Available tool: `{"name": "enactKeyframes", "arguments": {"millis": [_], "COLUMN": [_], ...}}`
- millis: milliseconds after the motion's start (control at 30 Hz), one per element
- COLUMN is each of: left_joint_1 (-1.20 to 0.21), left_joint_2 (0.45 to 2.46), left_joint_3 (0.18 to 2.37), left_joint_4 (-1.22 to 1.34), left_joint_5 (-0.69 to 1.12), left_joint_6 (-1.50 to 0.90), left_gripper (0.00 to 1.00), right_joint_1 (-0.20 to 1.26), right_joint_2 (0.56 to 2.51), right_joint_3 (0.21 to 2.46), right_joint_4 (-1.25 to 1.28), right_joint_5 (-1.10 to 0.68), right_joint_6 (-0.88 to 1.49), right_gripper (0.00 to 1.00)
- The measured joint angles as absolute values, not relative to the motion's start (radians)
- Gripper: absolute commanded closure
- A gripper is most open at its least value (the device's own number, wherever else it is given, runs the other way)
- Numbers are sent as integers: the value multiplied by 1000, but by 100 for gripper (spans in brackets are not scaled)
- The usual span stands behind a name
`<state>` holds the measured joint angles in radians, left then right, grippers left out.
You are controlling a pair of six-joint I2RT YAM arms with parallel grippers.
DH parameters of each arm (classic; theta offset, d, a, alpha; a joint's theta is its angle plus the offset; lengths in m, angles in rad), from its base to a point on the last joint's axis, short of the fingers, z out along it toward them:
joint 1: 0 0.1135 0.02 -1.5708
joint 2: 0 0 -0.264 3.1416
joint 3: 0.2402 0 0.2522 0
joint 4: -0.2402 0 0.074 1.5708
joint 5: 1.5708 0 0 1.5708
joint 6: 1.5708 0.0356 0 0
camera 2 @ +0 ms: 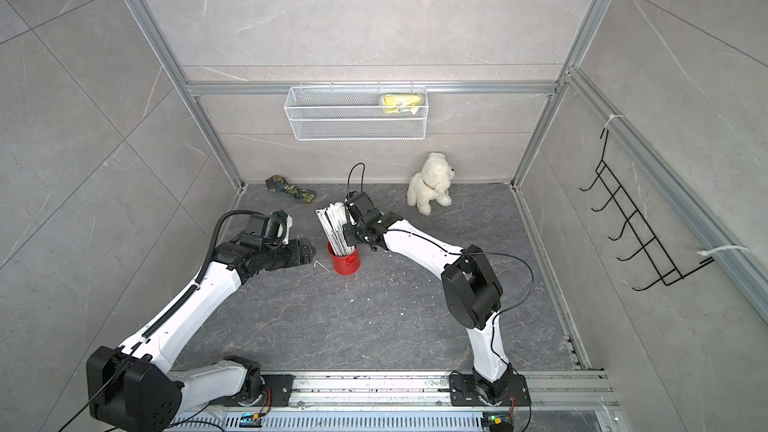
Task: Take the straws out of the storage container
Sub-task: Pick up the straw from the container.
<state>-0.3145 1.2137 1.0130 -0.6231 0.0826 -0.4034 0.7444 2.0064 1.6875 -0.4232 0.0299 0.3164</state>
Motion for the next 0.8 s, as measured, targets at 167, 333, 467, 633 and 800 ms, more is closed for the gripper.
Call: {"name": "enactKeyframes", "arguments": {"millis": [167, 333, 467, 633, 800], "left_joint_1": [-315, -315, -315, -315, -315], "left_joint_2": [1214, 1214, 1215, 1215, 1215], "left_joint_3": [1013, 1013, 1013, 1013, 1013], "left_joint_4": [-623, -624, -624, -624, -624], "left_joint_5": [83, 83, 83, 82, 82], "left_joint_6": [-403, -403, -403, -401, -400], "left_gripper": [14, 14, 14, 14, 14], "right_joint_1": [744, 744, 744, 744, 744], "right_joint_2": [1981, 1958, 1932, 1881, 1805], "right_joint_3": [1687, 1687, 1687, 1687, 1687], "right_joint_4": [-429, -430, -443, -459, -483], "right_joint_5": [33, 34, 34, 34, 33], "right_joint_6": [316, 316, 316, 316, 313], "right_gripper": [93, 93, 93, 93, 92]}}
